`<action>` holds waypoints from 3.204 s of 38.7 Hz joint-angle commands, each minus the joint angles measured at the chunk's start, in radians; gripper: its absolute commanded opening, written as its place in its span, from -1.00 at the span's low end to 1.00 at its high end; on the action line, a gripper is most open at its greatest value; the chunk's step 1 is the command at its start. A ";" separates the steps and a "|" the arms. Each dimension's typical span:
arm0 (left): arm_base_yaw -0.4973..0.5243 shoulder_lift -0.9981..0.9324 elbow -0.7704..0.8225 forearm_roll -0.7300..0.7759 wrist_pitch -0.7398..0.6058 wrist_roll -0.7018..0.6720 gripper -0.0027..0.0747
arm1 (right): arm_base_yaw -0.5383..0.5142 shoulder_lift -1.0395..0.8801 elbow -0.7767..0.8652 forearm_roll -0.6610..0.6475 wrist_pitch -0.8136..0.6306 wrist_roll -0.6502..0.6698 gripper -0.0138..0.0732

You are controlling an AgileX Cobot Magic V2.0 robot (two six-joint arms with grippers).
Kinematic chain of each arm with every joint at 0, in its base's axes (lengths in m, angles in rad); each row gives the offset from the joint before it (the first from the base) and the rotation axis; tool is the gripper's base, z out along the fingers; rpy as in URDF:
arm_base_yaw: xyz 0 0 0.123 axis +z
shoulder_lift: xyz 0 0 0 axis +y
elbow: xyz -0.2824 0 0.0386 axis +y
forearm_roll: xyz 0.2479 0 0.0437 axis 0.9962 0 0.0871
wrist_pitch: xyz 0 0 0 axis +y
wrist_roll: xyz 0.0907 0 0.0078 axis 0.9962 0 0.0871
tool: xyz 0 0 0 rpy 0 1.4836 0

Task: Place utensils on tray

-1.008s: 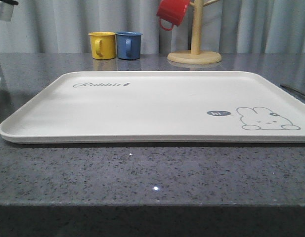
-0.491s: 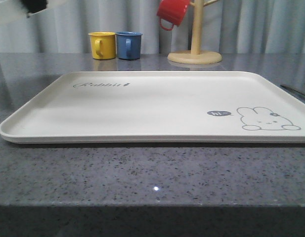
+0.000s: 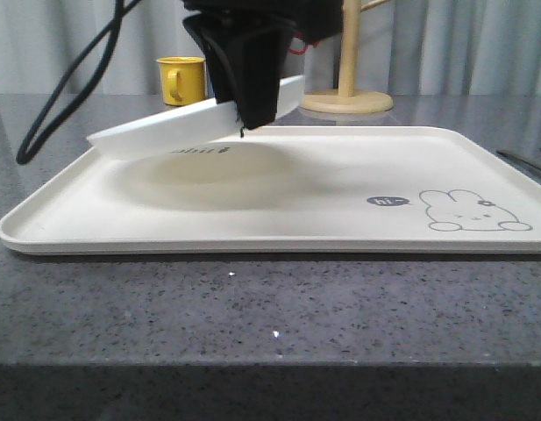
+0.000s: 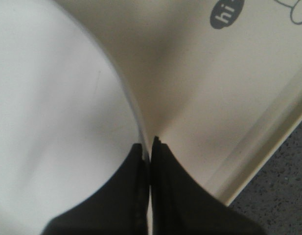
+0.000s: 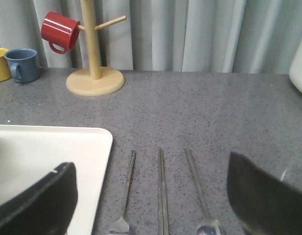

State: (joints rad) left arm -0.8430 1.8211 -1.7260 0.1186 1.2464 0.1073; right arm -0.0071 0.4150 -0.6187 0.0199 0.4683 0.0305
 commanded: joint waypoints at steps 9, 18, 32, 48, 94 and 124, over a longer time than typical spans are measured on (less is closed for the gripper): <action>-0.002 -0.018 -0.009 -0.038 0.012 -0.015 -0.98 | -0.006 0.013 -0.035 -0.009 -0.068 -0.005 0.79; 0.004 -0.018 0.031 -0.058 0.012 -0.015 -0.98 | -0.006 0.013 -0.035 -0.009 -0.068 -0.005 0.79; 0.012 -0.018 0.031 -0.074 0.008 -0.015 -0.17 | -0.006 0.013 -0.035 -0.009 -0.068 -0.005 0.79; 0.021 -0.063 -0.103 0.056 0.012 -0.015 0.18 | -0.006 0.013 -0.035 -0.009 -0.067 -0.005 0.79; 0.834 -1.137 1.030 -0.105 -0.917 -0.053 -0.98 | -0.006 0.013 -0.035 -0.009 -0.067 -0.005 0.79; 0.832 -1.778 1.337 -0.119 -0.942 -0.053 -0.98 | -0.006 0.013 -0.034 -0.009 -0.066 -0.005 0.79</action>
State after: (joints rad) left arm -0.0046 0.0308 -0.3648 0.0109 0.3760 0.0661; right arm -0.0071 0.4150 -0.6187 0.0182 0.4728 0.0286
